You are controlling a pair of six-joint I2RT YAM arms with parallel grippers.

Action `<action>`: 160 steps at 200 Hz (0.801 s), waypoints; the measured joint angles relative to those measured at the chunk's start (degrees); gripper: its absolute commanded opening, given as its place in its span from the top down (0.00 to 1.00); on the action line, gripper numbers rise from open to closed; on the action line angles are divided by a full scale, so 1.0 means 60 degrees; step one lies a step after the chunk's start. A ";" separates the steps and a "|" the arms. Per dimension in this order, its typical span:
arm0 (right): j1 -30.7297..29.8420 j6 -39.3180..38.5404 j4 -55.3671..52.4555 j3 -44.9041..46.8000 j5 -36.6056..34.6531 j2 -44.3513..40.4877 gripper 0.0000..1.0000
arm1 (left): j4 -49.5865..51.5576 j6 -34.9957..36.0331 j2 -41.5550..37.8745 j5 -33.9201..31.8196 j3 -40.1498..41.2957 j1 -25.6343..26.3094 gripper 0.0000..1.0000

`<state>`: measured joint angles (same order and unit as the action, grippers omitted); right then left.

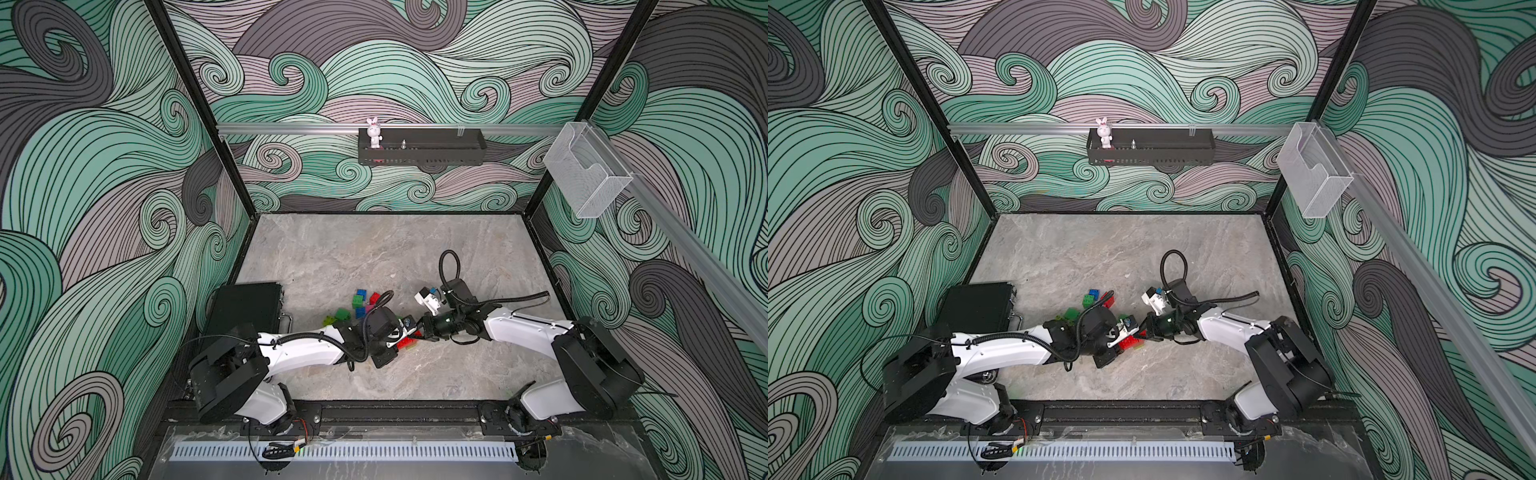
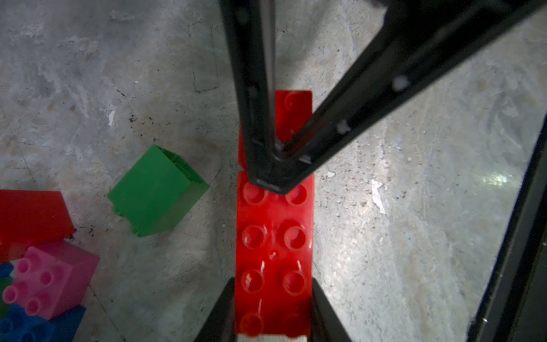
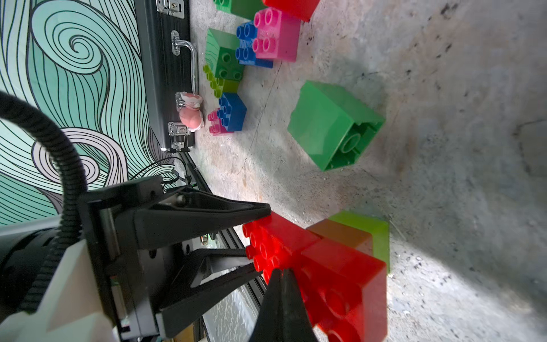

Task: Assemble the number 4 with lego
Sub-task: Assemble the lego brick with the lego brick.

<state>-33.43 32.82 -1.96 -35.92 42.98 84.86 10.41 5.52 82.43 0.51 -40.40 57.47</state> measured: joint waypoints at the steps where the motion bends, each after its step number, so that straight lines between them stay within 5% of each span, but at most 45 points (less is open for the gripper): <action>1: 0.0000 0.0000 0.0000 0.0000 0.0000 0.0000 1.00 | 0.0000 0.0000 0.0000 0.0000 0.0000 -0.0004 0.95; 160: 0.0004 0.0215 0.0153 0.0102 0.0616 -0.0226 1.00 | 0.0357 0.0022 0.0251 0.0208 -0.0328 -0.0058 1.00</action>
<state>-33.41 34.11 -1.04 -35.31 46.68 83.50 12.56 5.65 83.94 1.76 -42.37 57.12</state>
